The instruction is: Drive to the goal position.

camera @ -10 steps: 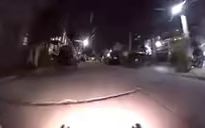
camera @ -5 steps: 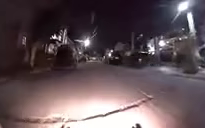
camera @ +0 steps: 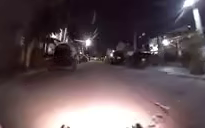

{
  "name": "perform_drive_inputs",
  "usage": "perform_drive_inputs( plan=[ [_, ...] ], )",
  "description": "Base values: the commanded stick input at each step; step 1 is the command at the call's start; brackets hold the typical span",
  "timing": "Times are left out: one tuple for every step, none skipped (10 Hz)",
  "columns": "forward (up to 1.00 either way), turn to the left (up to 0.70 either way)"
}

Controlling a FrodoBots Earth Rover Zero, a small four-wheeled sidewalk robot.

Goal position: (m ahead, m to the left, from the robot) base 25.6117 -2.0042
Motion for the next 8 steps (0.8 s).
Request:
perform_drive_inputs(
  plan=[
    [0.85,0.0],
    [0.85,0.0],
    [0.85,0.0],
    [0.85,0.0],
    [0.85,0.0],
    [0.85,0.0],
    [0.85,0.0],
    [0.85,0.0]
  ],
)
